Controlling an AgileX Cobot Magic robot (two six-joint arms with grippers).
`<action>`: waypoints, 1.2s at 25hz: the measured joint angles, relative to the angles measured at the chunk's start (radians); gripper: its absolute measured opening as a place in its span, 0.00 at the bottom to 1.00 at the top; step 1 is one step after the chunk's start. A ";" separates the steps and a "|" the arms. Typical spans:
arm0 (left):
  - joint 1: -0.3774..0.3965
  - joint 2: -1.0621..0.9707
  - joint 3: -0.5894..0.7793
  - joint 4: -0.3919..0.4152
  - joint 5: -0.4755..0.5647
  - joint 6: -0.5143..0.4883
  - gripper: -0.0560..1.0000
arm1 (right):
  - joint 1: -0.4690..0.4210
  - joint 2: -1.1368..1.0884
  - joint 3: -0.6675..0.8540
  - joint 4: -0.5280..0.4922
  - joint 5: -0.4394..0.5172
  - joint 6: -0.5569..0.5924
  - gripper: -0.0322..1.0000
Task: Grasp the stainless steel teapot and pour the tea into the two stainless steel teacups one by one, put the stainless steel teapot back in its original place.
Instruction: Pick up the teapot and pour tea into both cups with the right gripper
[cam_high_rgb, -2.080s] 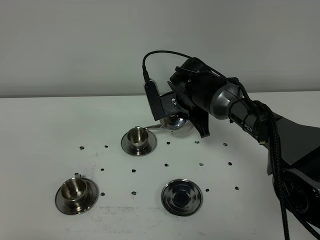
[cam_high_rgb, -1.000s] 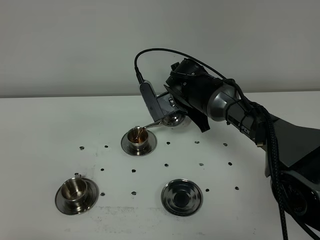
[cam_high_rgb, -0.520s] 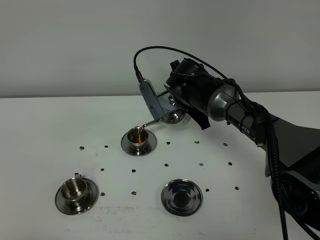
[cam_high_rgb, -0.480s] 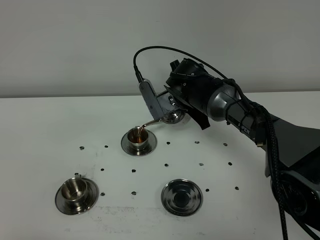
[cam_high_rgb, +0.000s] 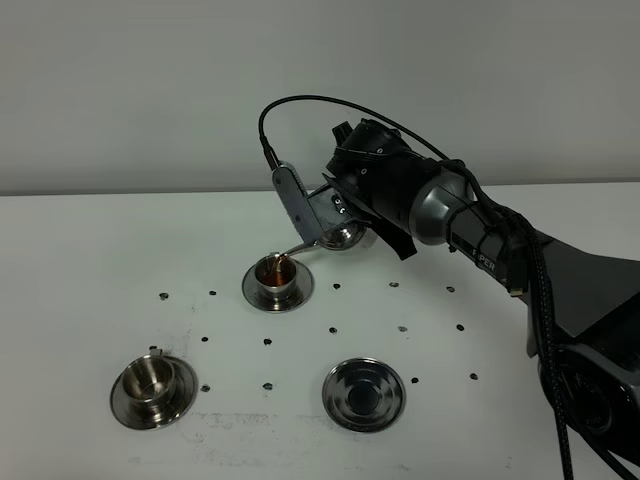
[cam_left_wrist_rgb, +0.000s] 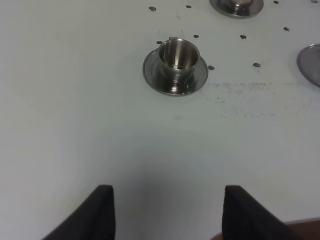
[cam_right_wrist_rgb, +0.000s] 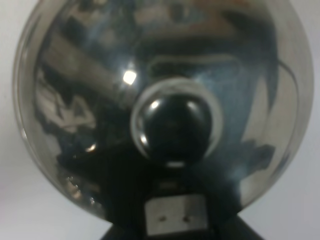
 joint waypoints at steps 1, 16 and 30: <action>0.000 0.000 0.000 0.000 0.000 0.000 0.53 | 0.000 0.000 0.000 -0.003 0.000 0.000 0.21; 0.000 0.000 0.000 0.000 0.000 0.000 0.53 | 0.000 0.000 0.000 -0.046 0.000 0.000 0.21; 0.000 0.000 0.000 0.000 0.000 0.000 0.53 | 0.000 0.000 0.000 -0.051 -0.005 0.000 0.21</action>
